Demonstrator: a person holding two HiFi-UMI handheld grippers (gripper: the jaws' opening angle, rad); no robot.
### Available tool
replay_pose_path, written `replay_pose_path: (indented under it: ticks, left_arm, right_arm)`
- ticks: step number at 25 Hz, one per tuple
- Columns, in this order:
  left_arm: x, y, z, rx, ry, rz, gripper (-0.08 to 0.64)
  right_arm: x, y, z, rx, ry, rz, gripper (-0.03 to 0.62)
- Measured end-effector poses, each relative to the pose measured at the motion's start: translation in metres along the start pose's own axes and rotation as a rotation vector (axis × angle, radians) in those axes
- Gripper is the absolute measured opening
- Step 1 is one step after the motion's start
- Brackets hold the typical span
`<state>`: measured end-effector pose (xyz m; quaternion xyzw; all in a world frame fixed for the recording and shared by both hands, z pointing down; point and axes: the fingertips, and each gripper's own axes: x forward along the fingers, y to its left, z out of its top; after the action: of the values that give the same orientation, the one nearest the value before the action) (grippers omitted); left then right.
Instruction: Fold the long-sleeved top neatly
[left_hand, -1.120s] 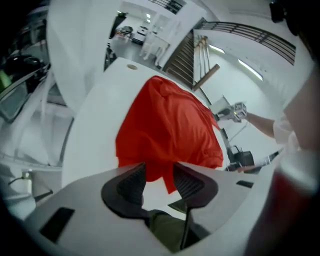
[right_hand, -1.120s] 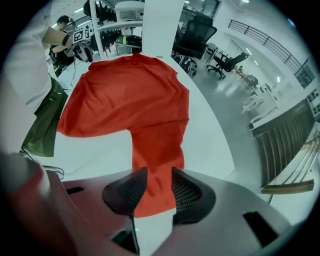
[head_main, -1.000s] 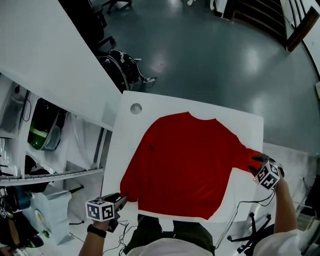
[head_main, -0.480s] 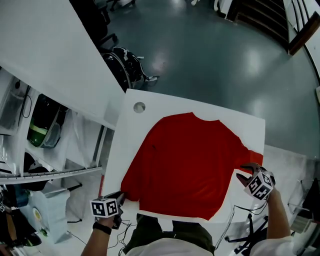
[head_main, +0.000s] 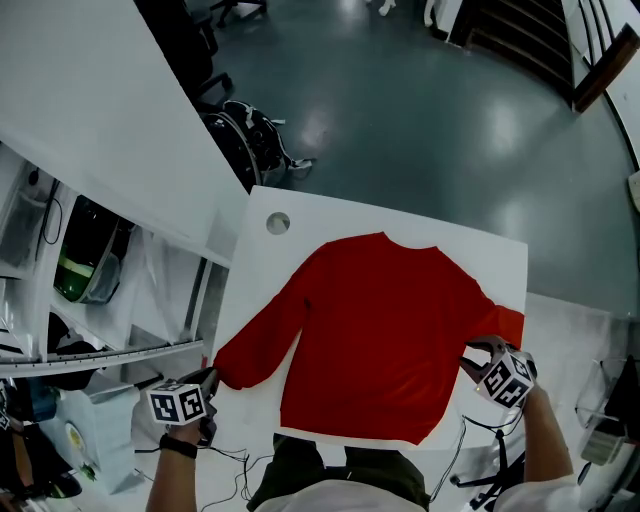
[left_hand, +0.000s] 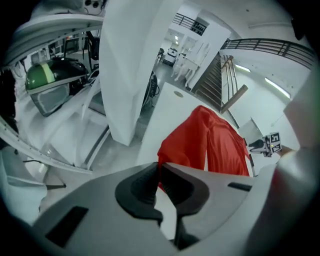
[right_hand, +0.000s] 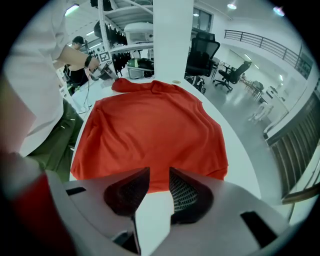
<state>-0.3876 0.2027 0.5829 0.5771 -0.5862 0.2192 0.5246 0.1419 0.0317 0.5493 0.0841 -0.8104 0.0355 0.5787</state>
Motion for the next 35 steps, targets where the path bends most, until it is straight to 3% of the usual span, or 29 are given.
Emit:
replay_pose_path:
  ticks: [9,15,21,27,31,35]
  left_arm:
    - [-0.027,0.063,0.153,0.056,-0.207,0.119,0.023]
    - [-0.014,0.087,0.216,0.039,-0.283,0.192,0.023]
    - [0.019,0.104,0.228,0.021,-0.236,0.231,0.023]
    - [0.035,0.122,0.225,-0.075,-0.228,0.233,0.023]
    - [0.030,0.120,0.229,-0.046,-0.207,0.227,0.023]
    - [0.021,0.101,0.234,0.011,-0.143,0.169,0.023]
  right_arm:
    - [0.008,0.013,0.012,0.008,-0.002,0.025,0.133]
    - [0.017,0.022,0.025,0.010,-0.007,0.041,0.132]
    - [0.021,0.027,0.029,0.024,-0.011,0.050,0.132]
    - [0.024,0.027,0.031,0.036,-0.018,0.052,0.130]
    - [0.027,0.031,0.036,0.049,-0.038,0.064,0.127]
    - [0.032,0.037,0.042,0.052,-0.061,0.080,0.127]
